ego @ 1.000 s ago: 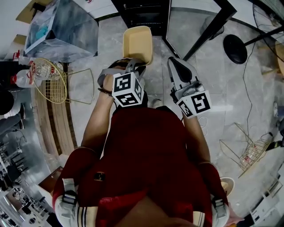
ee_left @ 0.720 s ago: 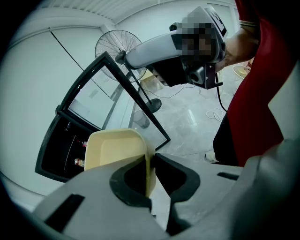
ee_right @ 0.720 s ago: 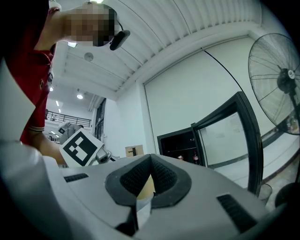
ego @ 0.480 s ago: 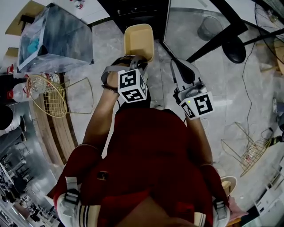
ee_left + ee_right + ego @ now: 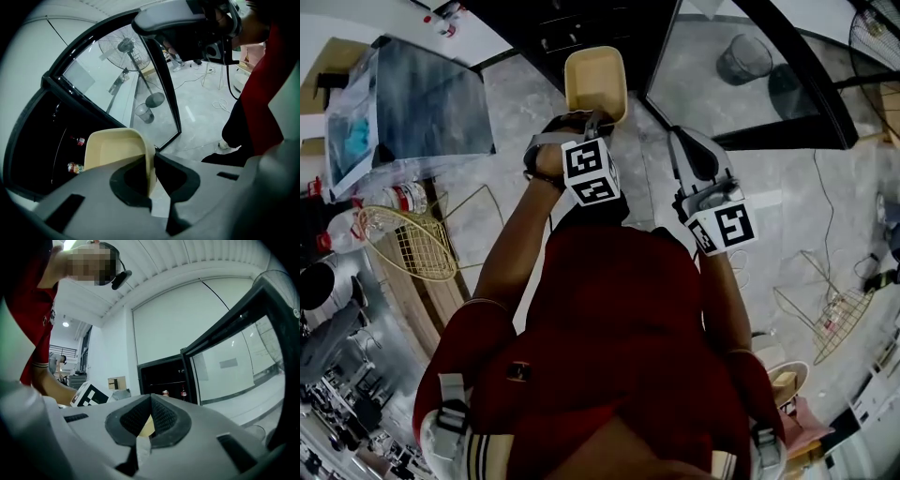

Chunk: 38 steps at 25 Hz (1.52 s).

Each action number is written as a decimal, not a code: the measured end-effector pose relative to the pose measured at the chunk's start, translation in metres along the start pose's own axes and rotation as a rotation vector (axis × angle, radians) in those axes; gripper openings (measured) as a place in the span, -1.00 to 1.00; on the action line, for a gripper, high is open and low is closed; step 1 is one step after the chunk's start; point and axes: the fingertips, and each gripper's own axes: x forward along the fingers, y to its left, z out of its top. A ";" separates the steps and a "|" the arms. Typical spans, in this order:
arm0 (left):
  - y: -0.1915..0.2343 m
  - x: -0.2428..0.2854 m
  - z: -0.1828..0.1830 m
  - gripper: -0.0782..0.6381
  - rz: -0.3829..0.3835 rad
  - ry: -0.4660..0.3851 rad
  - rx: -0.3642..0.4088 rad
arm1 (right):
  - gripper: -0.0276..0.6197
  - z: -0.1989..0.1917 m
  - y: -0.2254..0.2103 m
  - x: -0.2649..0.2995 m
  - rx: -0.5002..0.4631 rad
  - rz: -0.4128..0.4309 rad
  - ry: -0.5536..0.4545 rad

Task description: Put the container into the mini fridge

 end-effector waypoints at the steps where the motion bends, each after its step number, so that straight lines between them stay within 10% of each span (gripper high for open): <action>1: 0.007 0.008 -0.004 -0.67 -0.008 -0.001 0.008 | -0.92 -0.001 -0.004 0.009 0.002 -0.011 0.005; 38: 0.110 0.236 -0.062 -0.67 -0.121 0.037 0.131 | -0.92 -0.060 -0.090 0.107 0.024 -0.259 0.113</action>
